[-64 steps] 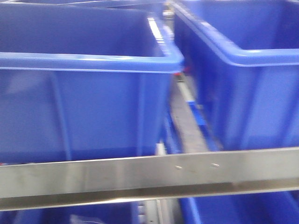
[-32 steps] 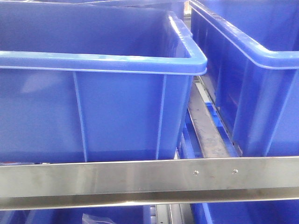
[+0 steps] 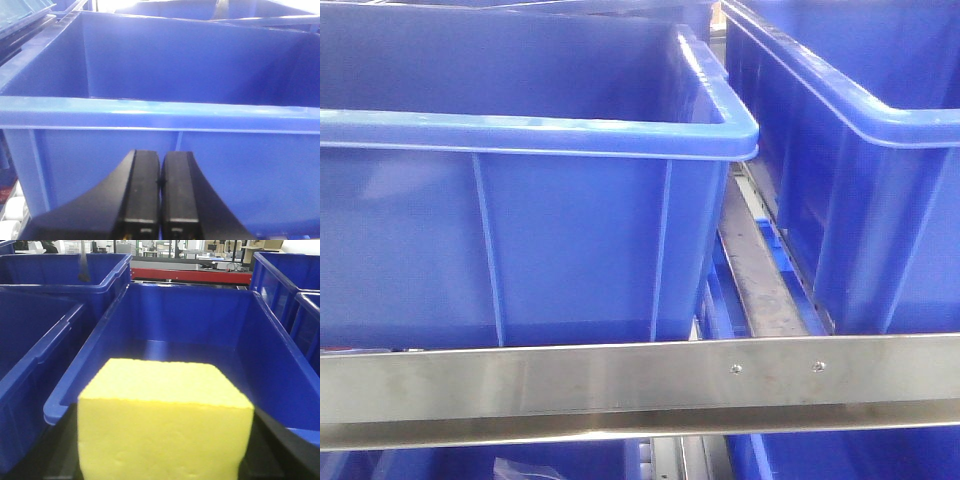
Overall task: Place yellow foam block on left shelf second layer
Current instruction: 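Move the right gripper with the cube into a blue bin on the shelf, then lower the cube into the blue bin and open the right gripper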
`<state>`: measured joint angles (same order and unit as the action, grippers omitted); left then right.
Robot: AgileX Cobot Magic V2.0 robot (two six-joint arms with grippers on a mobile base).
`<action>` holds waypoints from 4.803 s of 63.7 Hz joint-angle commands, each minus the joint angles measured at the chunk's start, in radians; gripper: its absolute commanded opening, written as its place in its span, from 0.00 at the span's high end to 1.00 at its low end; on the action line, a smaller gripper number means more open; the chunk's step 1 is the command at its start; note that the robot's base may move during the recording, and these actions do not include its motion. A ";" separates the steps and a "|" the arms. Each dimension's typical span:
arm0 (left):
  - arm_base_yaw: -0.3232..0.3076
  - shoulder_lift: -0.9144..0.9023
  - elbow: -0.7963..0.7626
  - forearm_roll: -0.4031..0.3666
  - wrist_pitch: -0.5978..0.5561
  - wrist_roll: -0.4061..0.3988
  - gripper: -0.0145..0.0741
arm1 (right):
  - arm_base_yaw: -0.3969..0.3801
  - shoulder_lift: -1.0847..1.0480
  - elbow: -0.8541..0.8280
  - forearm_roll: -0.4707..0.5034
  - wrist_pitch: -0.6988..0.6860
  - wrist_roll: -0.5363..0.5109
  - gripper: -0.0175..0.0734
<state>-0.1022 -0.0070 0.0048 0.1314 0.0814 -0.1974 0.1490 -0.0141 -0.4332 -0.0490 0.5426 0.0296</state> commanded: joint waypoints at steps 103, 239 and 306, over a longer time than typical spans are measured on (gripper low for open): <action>-0.001 0.004 0.026 -0.007 -0.087 -0.004 0.68 | -0.156 1.526 -1.036 -0.053 0.243 -0.053 0.45; -0.001 0.004 0.026 -0.007 -0.087 -0.004 0.68 | -0.145 1.235 -0.657 0.000 0.044 -0.053 0.77; -0.001 0.004 0.026 -0.007 -0.087 -0.004 0.68 | -0.145 0.332 -0.184 0.100 -0.076 -0.050 0.77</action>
<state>-0.1022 -0.0070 0.0048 0.1314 0.0814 -0.1974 0.0015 0.3119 -0.5914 0.0479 0.5776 -0.0148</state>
